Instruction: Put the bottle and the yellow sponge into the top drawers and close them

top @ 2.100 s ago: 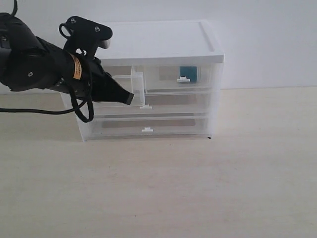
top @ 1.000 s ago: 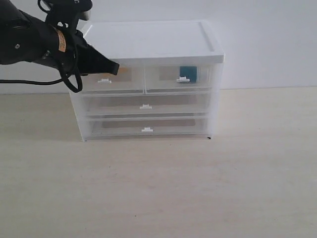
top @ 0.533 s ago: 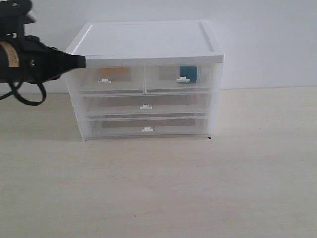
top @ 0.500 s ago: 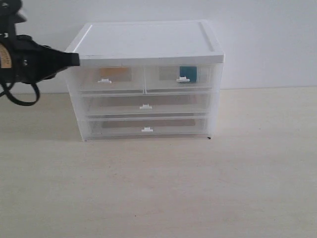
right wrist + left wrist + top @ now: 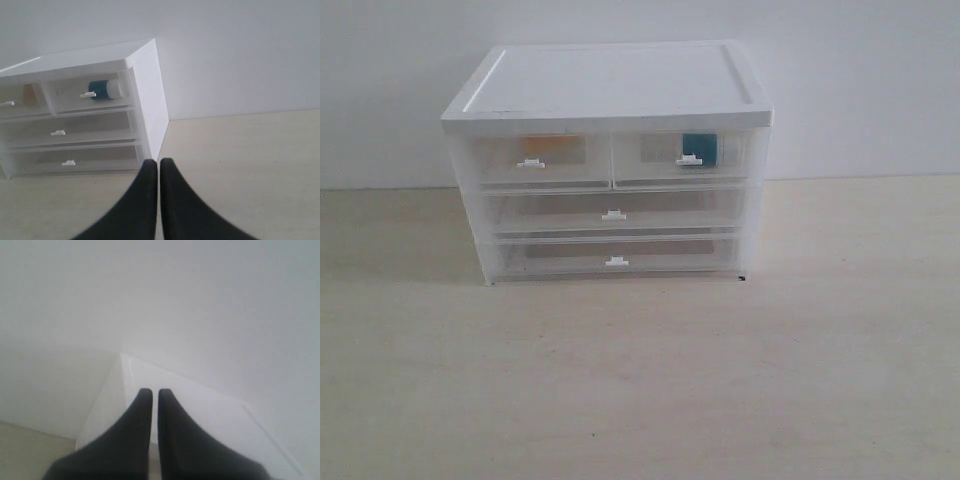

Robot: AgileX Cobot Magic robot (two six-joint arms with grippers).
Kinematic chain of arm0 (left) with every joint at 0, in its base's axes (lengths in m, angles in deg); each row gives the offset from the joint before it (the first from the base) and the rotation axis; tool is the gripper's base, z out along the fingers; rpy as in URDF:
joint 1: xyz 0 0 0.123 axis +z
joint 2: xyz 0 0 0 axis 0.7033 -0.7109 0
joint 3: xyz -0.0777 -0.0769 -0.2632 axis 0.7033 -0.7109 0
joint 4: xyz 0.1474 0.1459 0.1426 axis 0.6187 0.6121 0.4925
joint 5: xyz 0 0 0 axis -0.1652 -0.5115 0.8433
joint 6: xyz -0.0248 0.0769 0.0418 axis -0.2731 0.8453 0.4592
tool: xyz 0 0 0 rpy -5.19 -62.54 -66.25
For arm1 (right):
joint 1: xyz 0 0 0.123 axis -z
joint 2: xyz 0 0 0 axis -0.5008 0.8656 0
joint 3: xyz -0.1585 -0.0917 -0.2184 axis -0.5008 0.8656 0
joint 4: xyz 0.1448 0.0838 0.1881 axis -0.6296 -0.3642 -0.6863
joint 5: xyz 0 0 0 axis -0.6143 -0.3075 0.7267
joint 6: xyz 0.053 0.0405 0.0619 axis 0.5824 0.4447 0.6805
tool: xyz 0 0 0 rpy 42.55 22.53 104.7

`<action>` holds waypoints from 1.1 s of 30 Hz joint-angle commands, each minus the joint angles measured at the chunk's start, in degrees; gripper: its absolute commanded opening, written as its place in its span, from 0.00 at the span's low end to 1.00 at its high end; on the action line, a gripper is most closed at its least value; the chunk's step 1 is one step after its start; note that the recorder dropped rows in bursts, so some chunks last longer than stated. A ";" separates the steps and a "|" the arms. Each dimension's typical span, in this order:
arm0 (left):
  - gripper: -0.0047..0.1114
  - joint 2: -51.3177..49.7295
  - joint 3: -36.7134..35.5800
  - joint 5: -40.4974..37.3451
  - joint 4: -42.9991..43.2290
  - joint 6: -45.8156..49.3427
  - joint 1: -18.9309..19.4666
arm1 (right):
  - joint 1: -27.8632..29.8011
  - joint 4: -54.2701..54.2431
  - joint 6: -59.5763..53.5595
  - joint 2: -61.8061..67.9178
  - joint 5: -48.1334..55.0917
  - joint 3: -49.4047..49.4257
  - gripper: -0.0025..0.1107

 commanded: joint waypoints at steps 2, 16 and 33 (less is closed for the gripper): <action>0.08 7.96 -5.04 4.29 -3.58 1.66 0.15 | -0.13 0.10 0.00 -0.33 -0.43 -0.03 0.02; 0.08 22.80 -13.46 4.29 -5.97 1.66 0.15 | -0.13 0.10 0.00 -0.33 -0.43 -0.03 0.02; 0.08 24.06 -14.34 4.29 -2.72 1.66 0.15 | -0.13 0.10 0.00 -0.33 -0.43 -0.03 0.02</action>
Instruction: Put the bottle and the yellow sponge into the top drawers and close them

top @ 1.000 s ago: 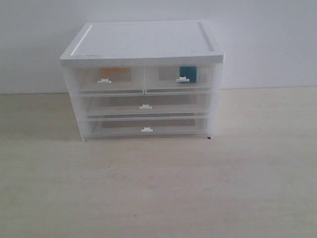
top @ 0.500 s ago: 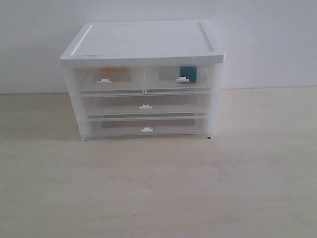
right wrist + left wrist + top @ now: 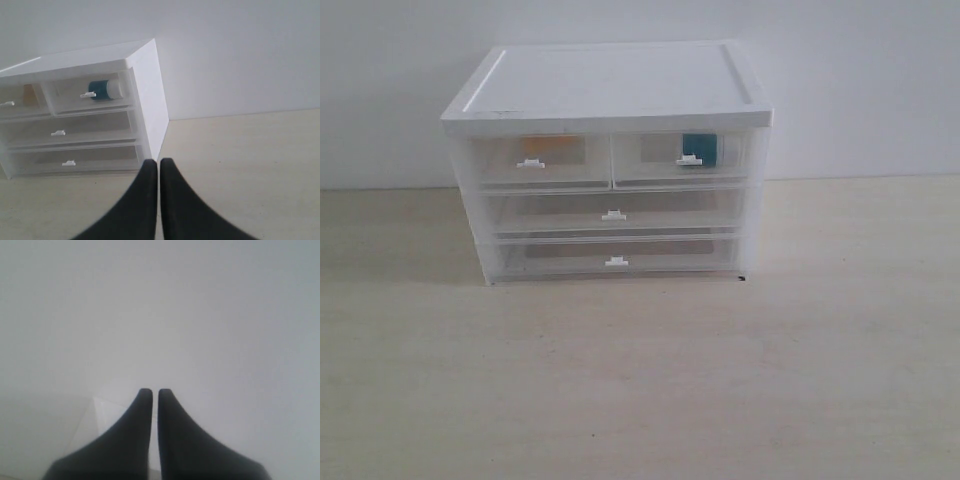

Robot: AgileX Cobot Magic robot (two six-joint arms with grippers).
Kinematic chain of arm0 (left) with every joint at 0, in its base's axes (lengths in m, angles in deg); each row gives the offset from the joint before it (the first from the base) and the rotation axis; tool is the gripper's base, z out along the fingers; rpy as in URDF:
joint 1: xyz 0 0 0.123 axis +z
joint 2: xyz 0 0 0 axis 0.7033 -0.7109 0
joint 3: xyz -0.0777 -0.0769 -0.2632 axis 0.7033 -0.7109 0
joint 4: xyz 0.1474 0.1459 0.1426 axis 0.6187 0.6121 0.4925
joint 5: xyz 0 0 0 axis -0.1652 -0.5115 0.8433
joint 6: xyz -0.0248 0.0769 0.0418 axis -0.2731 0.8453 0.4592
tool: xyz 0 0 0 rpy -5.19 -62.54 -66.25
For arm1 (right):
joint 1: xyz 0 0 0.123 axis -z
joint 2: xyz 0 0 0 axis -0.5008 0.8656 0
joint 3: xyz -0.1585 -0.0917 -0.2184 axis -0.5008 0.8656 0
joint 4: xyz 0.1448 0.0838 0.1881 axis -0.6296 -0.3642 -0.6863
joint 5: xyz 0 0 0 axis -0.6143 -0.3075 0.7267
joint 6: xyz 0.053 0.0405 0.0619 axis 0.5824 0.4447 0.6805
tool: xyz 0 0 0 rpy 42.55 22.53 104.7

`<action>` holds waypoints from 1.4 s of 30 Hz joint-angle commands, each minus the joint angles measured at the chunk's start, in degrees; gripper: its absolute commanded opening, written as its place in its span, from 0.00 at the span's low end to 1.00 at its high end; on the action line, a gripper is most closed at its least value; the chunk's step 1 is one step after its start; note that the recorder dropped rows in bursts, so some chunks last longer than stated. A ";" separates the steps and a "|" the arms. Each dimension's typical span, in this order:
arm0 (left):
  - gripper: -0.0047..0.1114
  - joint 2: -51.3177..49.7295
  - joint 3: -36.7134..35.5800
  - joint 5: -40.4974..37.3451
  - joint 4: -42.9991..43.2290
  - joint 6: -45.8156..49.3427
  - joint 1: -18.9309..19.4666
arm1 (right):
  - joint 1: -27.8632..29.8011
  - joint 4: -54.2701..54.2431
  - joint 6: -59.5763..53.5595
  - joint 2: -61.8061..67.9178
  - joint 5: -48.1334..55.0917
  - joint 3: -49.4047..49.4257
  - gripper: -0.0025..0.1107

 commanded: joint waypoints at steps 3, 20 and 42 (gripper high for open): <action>0.08 0.52 -0.20 0.41 0.24 0.17 0.15 | -0.13 0.10 0.00 -0.33 -0.43 -0.03 0.02; 0.08 0.63 -0.20 0.53 0.23 0.17 0.15 | -0.13 0.10 0.00 -0.33 -0.43 -0.03 0.02; 0.08 27.00 -11.37 -24.73 -19.24 27.79 1.49 | -0.13 0.10 0.00 -0.33 -0.43 -0.03 0.02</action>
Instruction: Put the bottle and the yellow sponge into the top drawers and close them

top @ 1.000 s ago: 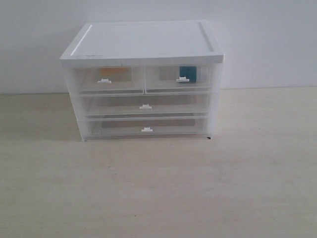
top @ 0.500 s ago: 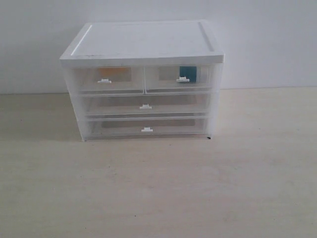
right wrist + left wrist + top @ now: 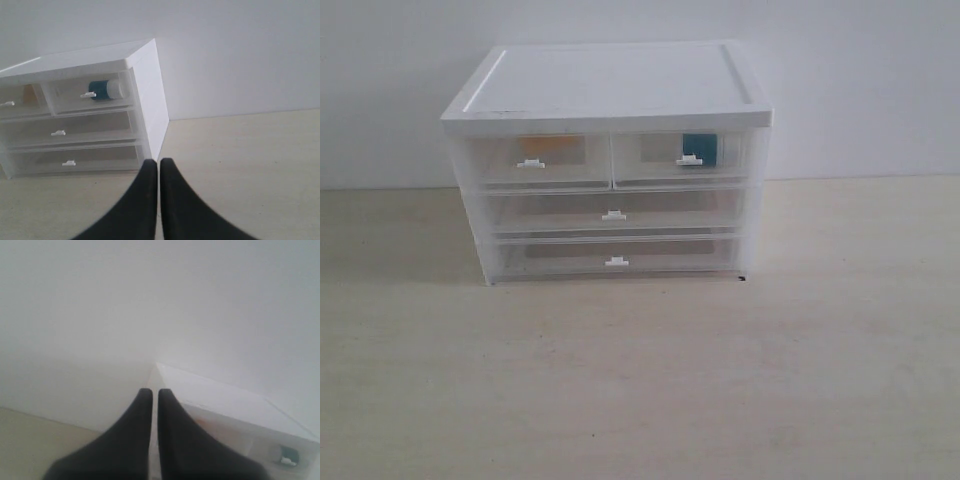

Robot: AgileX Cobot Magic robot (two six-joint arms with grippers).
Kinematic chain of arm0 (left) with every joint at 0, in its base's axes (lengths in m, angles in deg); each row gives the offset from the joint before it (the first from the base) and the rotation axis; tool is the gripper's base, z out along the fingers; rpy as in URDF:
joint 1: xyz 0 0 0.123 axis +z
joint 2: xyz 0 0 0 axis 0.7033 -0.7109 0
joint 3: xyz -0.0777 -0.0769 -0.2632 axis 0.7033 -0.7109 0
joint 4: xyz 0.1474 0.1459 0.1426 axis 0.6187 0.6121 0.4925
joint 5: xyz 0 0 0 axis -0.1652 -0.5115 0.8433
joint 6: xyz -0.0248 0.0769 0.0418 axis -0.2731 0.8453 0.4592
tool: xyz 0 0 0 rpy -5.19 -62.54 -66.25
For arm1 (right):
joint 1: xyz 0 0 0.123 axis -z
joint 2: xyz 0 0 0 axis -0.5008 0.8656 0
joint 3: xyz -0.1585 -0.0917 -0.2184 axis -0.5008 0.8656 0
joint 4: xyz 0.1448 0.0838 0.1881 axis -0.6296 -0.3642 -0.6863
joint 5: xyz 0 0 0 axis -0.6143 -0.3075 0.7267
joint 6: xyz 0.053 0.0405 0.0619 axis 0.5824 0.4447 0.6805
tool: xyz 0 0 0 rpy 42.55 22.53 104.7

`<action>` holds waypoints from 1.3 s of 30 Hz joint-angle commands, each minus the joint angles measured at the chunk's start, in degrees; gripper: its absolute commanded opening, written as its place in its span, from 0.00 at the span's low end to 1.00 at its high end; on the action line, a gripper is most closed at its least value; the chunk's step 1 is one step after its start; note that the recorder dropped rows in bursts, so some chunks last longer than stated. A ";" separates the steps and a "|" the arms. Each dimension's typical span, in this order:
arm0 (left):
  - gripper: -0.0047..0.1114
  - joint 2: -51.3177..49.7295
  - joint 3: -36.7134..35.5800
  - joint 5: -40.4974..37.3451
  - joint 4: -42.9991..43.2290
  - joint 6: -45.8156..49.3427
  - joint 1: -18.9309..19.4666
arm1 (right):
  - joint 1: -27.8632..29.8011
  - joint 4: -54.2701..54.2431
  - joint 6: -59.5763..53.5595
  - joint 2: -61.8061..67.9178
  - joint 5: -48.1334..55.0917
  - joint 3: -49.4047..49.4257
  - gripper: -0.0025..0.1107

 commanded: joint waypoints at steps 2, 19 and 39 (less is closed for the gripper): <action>0.08 6.94 -7.25 -1.66 -0.68 2.02 2.45 | -0.13 0.10 0.00 -0.33 -0.43 -0.03 0.02; 0.08 12.99 -12.03 -21.54 5.25 7.39 4.10 | -0.13 0.10 0.00 -0.33 -0.43 -0.03 0.02; 0.08 12.99 -12.03 -22.82 6.03 7.39 4.10 | -0.13 0.10 0.00 -0.33 -0.43 -0.03 0.02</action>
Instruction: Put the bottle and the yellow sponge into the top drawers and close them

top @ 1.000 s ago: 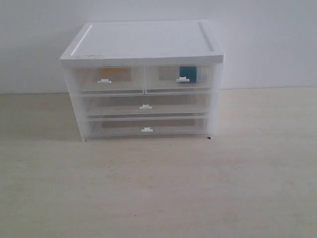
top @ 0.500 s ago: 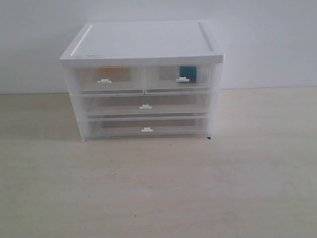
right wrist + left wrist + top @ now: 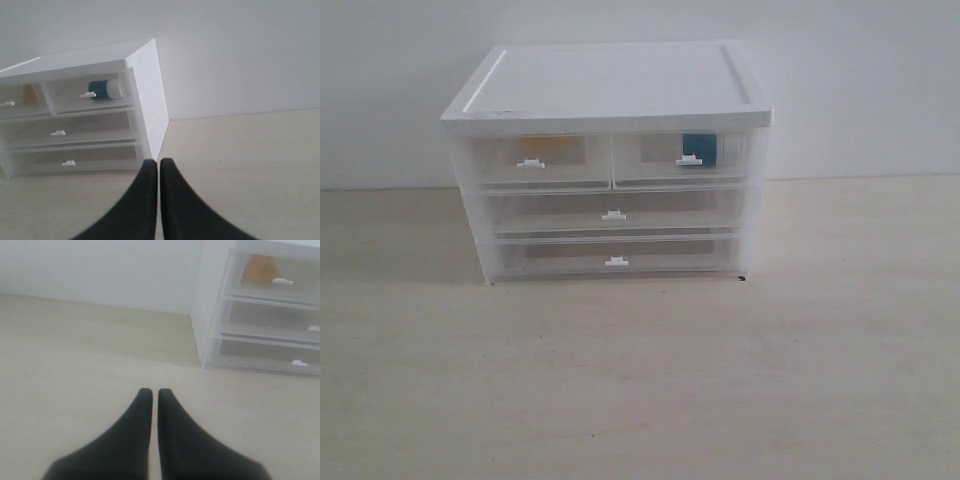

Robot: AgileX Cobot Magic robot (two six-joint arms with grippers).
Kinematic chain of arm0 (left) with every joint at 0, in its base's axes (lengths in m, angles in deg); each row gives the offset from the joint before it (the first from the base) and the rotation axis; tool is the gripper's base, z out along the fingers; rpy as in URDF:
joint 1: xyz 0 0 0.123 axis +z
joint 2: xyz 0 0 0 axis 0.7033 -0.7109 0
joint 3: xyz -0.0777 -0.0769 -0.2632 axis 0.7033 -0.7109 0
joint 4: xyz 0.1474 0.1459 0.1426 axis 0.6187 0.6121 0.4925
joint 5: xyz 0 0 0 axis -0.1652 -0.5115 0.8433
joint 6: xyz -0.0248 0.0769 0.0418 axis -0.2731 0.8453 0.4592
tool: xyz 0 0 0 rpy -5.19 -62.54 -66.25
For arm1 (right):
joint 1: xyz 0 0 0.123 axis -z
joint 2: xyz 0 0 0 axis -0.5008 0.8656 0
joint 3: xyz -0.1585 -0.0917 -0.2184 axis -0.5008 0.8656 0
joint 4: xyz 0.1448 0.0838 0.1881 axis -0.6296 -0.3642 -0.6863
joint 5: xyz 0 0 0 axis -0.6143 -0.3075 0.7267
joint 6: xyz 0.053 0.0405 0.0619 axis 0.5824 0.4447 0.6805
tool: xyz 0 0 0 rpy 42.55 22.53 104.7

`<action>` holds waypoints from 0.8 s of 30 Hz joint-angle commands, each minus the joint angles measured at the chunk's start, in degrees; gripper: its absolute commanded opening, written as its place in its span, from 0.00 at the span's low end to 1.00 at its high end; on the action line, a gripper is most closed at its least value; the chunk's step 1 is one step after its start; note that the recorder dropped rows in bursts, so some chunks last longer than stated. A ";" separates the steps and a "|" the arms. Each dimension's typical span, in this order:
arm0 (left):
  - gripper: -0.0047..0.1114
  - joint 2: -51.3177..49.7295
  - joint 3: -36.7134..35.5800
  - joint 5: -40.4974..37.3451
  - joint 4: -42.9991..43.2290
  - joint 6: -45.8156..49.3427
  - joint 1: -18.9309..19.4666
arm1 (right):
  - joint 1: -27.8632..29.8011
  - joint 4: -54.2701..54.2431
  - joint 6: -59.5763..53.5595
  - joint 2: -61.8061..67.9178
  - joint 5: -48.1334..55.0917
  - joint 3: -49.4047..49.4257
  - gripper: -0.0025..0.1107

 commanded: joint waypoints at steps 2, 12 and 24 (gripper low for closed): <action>0.08 0.23 -0.18 -0.19 0.24 0.19 0.17 | -0.13 0.10 0.00 -0.33 -0.43 -0.03 0.02; 0.08 0.23 -0.18 -0.19 0.24 0.19 0.17 | -0.13 1.12 -0.83 -0.33 -0.73 -0.03 0.02; 0.08 0.23 -0.18 -0.19 0.24 0.19 0.17 | -0.01 5.09 -0.55 -0.33 8.93 -0.03 0.02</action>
